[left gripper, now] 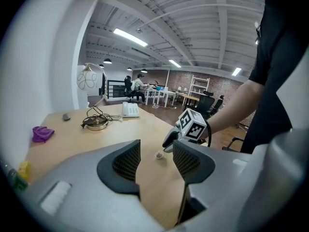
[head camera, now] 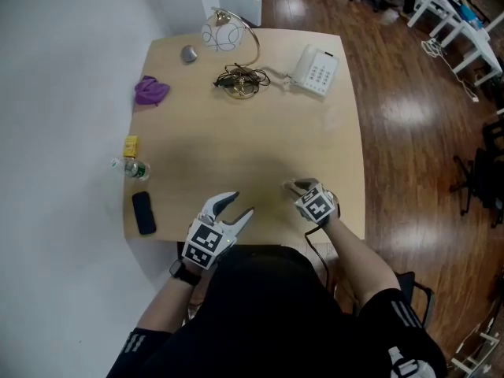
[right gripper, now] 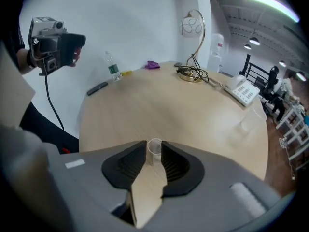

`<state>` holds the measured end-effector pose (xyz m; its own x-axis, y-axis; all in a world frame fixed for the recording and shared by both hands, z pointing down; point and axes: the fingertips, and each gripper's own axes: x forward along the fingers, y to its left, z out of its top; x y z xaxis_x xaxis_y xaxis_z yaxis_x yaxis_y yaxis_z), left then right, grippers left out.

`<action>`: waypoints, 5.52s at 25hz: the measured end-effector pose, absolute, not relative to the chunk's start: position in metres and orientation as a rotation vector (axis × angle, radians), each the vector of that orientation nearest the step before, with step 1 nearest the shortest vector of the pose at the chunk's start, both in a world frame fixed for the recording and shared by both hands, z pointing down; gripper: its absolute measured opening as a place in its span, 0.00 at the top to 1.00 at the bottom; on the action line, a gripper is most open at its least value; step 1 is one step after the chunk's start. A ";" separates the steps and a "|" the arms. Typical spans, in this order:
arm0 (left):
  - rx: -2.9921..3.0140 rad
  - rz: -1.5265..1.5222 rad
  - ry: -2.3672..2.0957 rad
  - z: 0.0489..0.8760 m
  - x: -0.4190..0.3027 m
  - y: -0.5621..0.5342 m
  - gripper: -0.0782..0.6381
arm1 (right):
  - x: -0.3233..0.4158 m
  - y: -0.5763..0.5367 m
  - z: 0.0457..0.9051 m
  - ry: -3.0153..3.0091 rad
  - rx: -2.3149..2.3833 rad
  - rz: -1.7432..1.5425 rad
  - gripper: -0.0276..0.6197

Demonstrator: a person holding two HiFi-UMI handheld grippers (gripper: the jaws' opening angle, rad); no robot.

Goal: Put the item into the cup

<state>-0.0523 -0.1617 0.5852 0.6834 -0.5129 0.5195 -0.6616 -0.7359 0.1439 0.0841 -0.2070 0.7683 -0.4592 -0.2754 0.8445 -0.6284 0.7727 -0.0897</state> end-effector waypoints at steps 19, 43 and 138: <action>2.554 0.662 -0.961 0.585 -0.055 -0.179 0.60 | 0.089 -0.232 0.781 -2.054 0.724 0.501 0.94; 2.647 0.632 -0.899 0.563 0.003 -0.244 0.60 | 0.259 -0.468 0.716 -1.830 0.939 0.440 0.94; 2.836 0.501 -0.968 0.488 -0.001 0.118 0.60 | 0.088 0.129 0.432 -2.936 0.940 0.494 0.95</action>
